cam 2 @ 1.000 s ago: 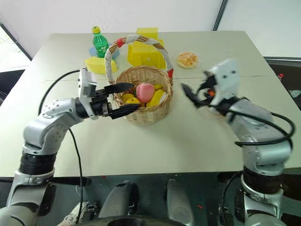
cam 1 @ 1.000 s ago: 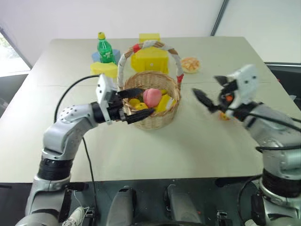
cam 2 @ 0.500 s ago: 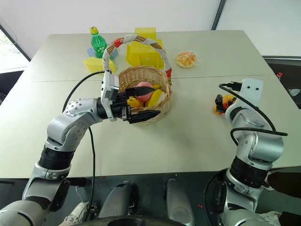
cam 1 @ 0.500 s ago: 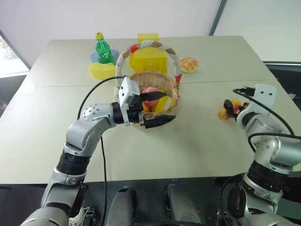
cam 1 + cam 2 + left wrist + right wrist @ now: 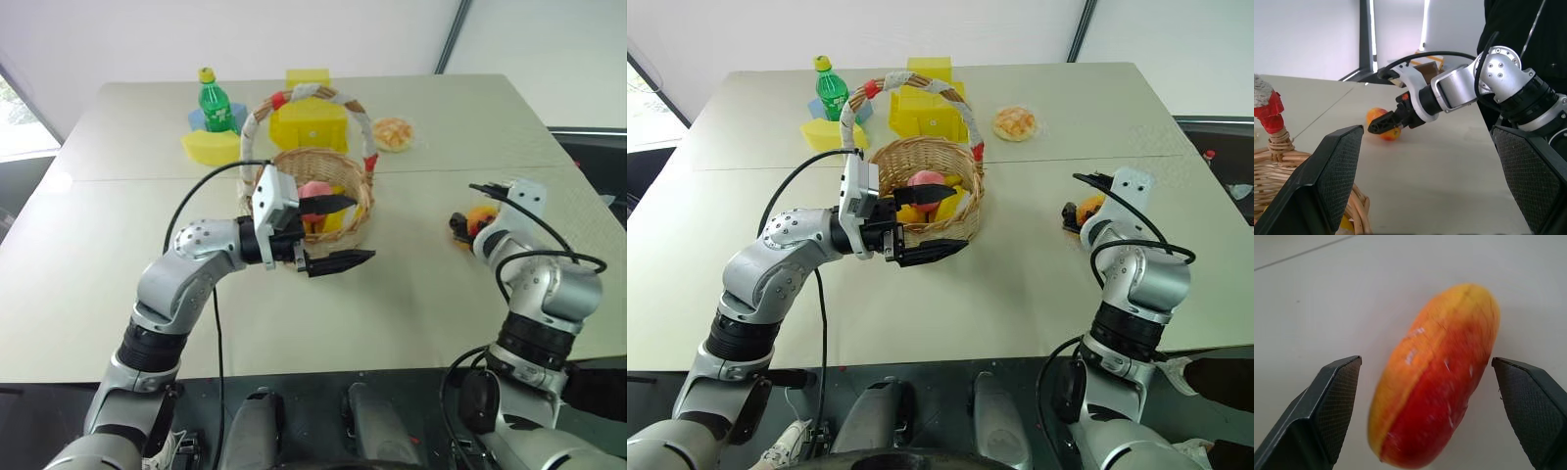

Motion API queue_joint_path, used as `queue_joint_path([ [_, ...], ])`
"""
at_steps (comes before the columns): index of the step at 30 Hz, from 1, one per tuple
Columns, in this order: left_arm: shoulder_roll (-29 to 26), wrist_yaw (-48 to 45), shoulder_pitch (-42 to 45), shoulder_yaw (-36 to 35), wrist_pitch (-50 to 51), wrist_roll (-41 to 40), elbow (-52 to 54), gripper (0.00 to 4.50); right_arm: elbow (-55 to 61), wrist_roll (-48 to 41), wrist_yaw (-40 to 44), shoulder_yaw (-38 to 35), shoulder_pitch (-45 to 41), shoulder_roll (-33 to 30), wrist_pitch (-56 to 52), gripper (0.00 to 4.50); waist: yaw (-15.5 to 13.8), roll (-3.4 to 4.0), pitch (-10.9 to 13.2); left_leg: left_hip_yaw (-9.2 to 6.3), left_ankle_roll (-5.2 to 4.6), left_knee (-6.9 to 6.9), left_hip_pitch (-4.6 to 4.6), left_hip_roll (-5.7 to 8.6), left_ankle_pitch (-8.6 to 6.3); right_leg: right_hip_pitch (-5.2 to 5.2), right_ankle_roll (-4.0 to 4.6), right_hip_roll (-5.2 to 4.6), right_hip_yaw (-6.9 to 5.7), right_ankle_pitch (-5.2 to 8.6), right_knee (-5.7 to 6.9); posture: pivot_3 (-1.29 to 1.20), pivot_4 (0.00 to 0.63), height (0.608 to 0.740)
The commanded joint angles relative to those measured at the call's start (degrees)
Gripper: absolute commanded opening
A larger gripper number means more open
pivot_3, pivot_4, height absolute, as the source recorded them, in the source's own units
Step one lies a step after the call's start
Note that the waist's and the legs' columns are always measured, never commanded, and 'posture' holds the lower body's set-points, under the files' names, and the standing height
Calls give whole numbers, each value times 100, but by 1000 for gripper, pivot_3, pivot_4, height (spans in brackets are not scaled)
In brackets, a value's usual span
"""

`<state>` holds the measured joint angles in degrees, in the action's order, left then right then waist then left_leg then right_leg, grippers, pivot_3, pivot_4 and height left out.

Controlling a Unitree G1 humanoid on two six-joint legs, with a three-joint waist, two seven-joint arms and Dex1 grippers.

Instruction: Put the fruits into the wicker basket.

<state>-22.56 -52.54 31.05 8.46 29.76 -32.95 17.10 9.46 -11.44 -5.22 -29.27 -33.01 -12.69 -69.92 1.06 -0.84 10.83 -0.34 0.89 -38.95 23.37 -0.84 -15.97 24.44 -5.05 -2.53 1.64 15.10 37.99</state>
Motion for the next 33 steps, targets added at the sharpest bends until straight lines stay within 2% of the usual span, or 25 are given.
queue_joint_path([
  [1, -29, 11, -32, 17, -69, 20, 264, 4500, 13, 17, -60, 20, -130, -27, 285, 3914, 0, 0, 0, 0, 0, 0, 0, 0, 0, 0, 0, 0, 0, 0, 0, 0, 150, 740],
  [2, -33, 14, -35, 18, -74, 28, 256, 4500, 18, 27, -76, 44, -129, -29, 320, 3632, 0, 1, 0, 0, 0, 0, 0, 0, 0, 0, 0, 0, 0, 0, 0, 0, 150, 740],
  [5, -48, 18, -60, 13, -87, 44, 245, 4500, 128, 74, -64, 205, -59, -102, 389, 2143, 7, 1, 0, -1, 0, 0, 0, 0, 0, 0, 0, 1, 0, 0, 0, 0, 150, 740],
  [10, -139, 15, -125, -65, -130, 80, 186, 4500, 514, 5, 125, 318, 79, -219, 370, 2143, 1, 2, 1, -1, 0, 0, 0, -1, 0, 0, 0, 1, 0, 0, 0, 0, 150, 740],
  [13, -440, 59, -189, -586, -88, -58, 26, 4500, 1385, -29, 1204, 1286, 601, -1256, 827, 2143, -3, 17, 10, -1, -1, 1, 3, 1, -1, 1, -1, -2, 0, 1, -5, 0, 150, 740],
  [15, -624, 70, -224, -895, -46, -177, -73, 4500, 1855, -137, 1908, 1683, 941, -1869, 1265, 2143, -4, 18, 11, -2, -3, 4, 3, 2, -2, 1, -3, -3, -1, 2, -7, 0, 150, 740],
  [17, -1000, -37, -380, -1337, 1, -258, -232, 4500, 2582, -361, 3121, 1933, 1580, -2775, 2013, 2143, 10, 17, 11, -4, -3, 7, 3, 0, -2, 1, -5, 2, -4, 3, -15, 0, 150, 740],
  [19, -1338, -170, -545, -1590, 23, -273, -333, 4500, 3059, -764, 4044, 1864, 1976, -3243, 2602, 2143, 33, 17, 11, -4, -7, 17, -1, -3, -4, 0, -6, 7, -4, 5, -24, 0, 150, 740],
  [21, -1574, -268, -673, -1681, -6, -234, -407, 4500, 3268, -1429, 4424, 1807, 1829, -3186, 2572, 2143, 55, 14, 13, -4, -7, 21, -2, -10, -4, 0, -7, 13, -4, 5, -29, 0, 150, 740],
  [24, -1657, -276, -725, -1735, -26, -240, -443, 4500, 3169, -1645, 4429, 2286, 1215, -2911, 2565, 2143, 46, 11, 14, -4, -6, 15, -2, -11, -3, -4, -7, 8, -4, 3, -27, 0, 150, 740],
  [29, -1610, -123, -817, -1777, 32, -295, -251, 4500, 2217, -953, 4055, 3639, 54, -2123, 2791, 2143, 5, 8, 14, -5, -5, 8, -2, -12, -3, -7, -6, 6, -6, 3, -26, 0, 150, 740],
  [33, -1576, 50, -938, -1860, 93, -403, -14, 4500, 932, -297, 3410, 4145, -671, -1424, 2721, 2143, -4, 7, 14, -4, -4, 9, 5, -9, -3, 1, -5, -4, -7, 3, -24, 0, 150, 740],
])
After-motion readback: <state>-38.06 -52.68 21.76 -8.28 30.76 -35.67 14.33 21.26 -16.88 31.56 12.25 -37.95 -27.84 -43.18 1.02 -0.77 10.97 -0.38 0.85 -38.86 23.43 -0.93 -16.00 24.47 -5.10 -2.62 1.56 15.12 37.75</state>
